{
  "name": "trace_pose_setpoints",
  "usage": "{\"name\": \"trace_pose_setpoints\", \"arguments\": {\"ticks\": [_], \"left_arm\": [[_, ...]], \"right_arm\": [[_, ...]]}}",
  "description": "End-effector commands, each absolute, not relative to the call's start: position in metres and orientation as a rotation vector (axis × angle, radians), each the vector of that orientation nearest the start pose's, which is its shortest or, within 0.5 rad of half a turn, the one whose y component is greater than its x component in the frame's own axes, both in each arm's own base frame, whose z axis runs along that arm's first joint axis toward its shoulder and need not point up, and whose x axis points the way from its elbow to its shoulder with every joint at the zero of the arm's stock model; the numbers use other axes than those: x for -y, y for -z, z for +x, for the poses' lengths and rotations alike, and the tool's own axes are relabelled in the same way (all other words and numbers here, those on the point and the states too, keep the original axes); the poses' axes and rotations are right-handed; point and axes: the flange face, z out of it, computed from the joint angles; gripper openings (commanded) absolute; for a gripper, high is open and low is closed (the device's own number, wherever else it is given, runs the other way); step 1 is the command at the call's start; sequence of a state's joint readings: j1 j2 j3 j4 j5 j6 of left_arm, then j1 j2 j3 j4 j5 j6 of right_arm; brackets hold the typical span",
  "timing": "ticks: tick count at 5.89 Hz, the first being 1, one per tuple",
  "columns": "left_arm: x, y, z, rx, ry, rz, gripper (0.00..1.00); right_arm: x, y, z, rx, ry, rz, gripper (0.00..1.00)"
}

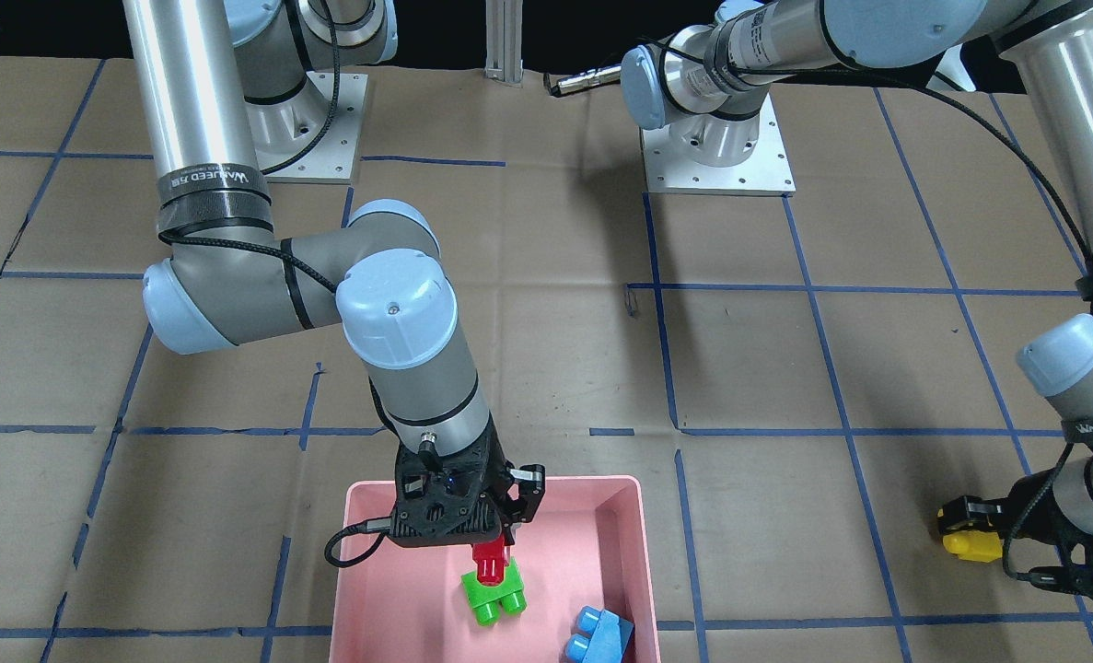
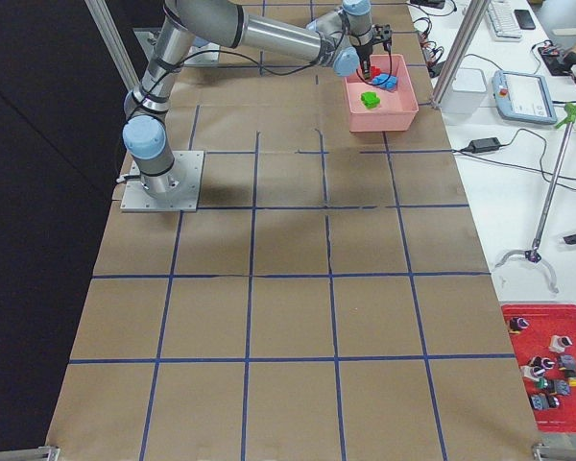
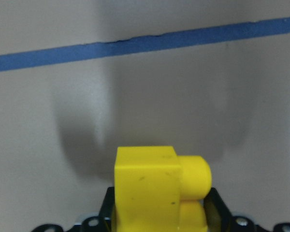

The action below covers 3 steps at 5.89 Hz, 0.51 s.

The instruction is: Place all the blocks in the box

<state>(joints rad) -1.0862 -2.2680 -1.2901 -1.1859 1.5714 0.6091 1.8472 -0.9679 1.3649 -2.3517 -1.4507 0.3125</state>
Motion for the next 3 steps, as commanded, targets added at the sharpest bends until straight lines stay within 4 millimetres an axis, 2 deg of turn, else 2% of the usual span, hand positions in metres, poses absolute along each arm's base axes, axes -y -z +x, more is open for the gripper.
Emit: {"name": "trace_pose_setpoints", "arguments": {"ticks": [1, 2, 3], "left_arm": [[0.705, -0.332, 0.215, -3.139, -0.014, 0.195, 0.17], [0.712, -0.373, 0.201, -3.152, -0.033, 0.134, 0.17], [0.731, -0.398, 0.136, -3.145, -0.020, 0.095, 0.17]], "right_arm": [[0.671, -0.325, 0.337, -2.876, 0.535, -0.018, 1.00], [0.673, -0.335, 0.330, -2.879, 0.565, -0.025, 1.00], [0.668, -0.361, 0.318, -2.886, 0.592, -0.060, 1.00]]}}
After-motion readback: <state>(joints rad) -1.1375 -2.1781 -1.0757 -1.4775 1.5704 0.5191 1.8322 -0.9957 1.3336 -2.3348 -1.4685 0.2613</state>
